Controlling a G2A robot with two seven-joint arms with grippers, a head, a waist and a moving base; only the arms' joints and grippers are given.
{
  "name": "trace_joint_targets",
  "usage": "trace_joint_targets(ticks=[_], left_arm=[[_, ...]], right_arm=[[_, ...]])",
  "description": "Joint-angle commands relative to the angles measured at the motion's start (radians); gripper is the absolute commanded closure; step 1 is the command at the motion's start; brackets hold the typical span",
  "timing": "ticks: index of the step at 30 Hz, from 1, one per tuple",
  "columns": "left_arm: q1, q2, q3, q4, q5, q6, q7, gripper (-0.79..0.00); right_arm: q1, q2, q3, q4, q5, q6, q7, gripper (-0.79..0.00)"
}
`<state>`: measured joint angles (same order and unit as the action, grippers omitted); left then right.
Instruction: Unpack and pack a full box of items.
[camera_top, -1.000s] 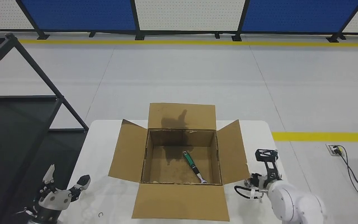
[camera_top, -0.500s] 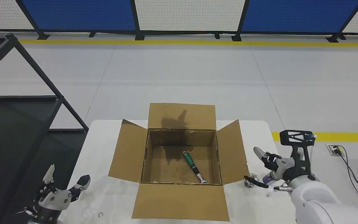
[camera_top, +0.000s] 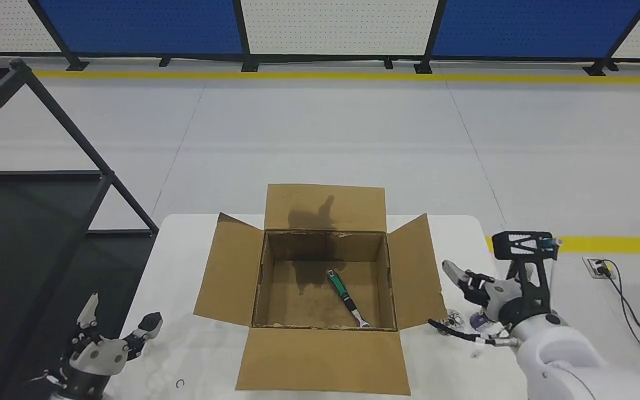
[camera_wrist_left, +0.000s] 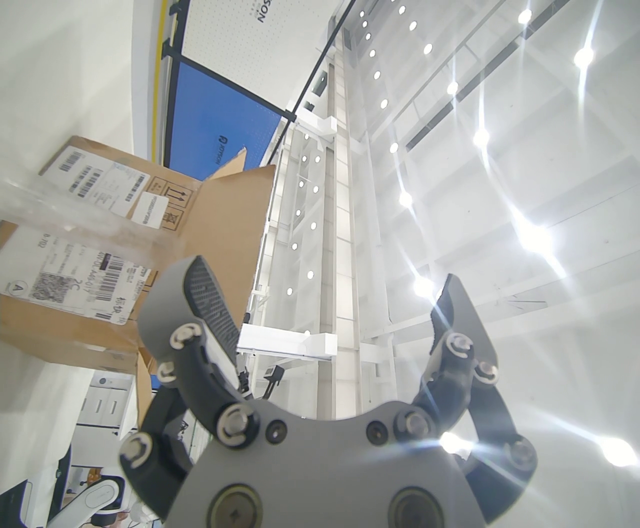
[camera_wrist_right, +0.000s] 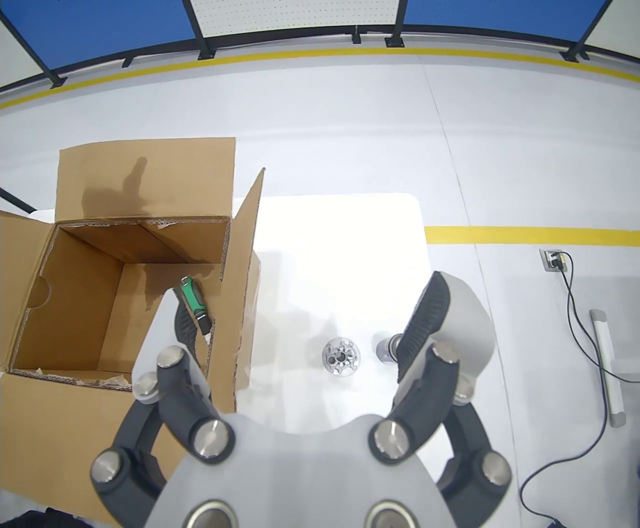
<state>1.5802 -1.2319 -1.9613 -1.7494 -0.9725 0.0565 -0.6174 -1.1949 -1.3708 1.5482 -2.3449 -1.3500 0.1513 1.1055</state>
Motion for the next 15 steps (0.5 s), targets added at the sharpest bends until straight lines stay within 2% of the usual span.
trace_joint_targets(ticks=[1, 4, 8, 12, 15], left_arm=[[-0.005, 0.001, -0.001, 0.000, 0.006, 0.005, 0.002, -0.785], [-0.015, 0.004, -0.007, -0.001, 0.006, 0.012, -0.001, -0.785], [-0.025, 0.007, -0.014, 0.003, -0.015, 0.029, -0.018, -0.785], [-0.032, 0.012, -0.024, -0.001, -0.020, 0.042, -0.065, -0.785], [-0.032, 0.012, -0.024, -0.001, -0.020, 0.042, -0.065, -0.785]], right_arm=[[0.011, 0.001, -0.021, -0.005, 0.008, -0.036, -0.034, -0.785], [0.067, 0.002, -0.086, -0.005, 0.005, -0.086, -0.035, -0.785], [0.168, -0.002, -0.202, 0.004, -0.012, -0.119, 0.055, -0.785], [0.322, -0.013, -0.324, 0.115, -0.035, -0.119, 0.160, -0.785], [0.432, -0.028, -0.398, 0.226, -0.023, -0.080, 0.217, -0.785]])
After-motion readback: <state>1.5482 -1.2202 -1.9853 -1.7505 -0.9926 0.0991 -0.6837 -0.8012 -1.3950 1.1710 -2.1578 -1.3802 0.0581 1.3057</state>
